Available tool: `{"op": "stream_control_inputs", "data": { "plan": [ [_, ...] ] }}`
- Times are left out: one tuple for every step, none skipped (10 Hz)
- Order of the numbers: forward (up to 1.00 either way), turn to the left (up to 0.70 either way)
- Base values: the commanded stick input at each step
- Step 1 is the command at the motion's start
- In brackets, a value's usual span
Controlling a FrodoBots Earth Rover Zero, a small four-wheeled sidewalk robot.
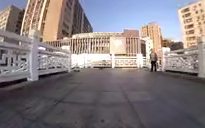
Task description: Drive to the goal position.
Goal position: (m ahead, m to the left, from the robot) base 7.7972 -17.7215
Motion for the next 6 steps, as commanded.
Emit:
{"op": "stream_control_inputs", "data": {
  "plan": [
    [0.45, 0.0],
    [0.45, 0.0],
    [0.45, 0.0],
    [0.45, 0.0],
    [0.45, 0.0],
    [0.45, 0.0]
  ]
}}
